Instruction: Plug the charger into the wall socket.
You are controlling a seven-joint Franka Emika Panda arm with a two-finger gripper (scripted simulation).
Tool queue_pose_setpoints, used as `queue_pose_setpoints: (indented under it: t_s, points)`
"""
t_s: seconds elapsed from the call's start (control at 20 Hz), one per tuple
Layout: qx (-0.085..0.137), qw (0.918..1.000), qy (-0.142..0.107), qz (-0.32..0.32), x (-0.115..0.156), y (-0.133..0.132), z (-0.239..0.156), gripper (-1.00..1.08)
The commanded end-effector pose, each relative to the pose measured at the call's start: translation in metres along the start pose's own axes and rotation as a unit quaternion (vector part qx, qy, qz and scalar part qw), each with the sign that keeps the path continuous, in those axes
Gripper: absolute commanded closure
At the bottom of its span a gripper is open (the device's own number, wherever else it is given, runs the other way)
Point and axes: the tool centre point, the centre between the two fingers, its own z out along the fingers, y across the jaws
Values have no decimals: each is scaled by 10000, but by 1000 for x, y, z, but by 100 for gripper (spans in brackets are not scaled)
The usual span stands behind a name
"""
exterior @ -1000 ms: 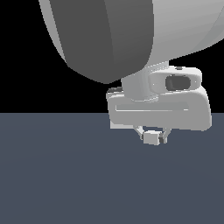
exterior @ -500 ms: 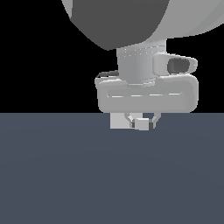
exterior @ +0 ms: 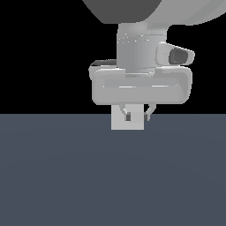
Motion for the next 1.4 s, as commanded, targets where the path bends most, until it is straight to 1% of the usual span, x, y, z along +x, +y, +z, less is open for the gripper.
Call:
queue_pose_setpoints:
  t_s: [0.0,0.25,0.55,1.05,1.35]
  points:
    - [84,9998,-3,-175,1,-3,-3,108]
    - [196,9990,-17,-396,2,-7,-7,108]
    - [270,9982,-30,-534,1,-10,-9,108]
    - [282,9980,-35,-556,2,-10,-9,108]
    - [288,9981,-35,-553,14,-12,-4,108]
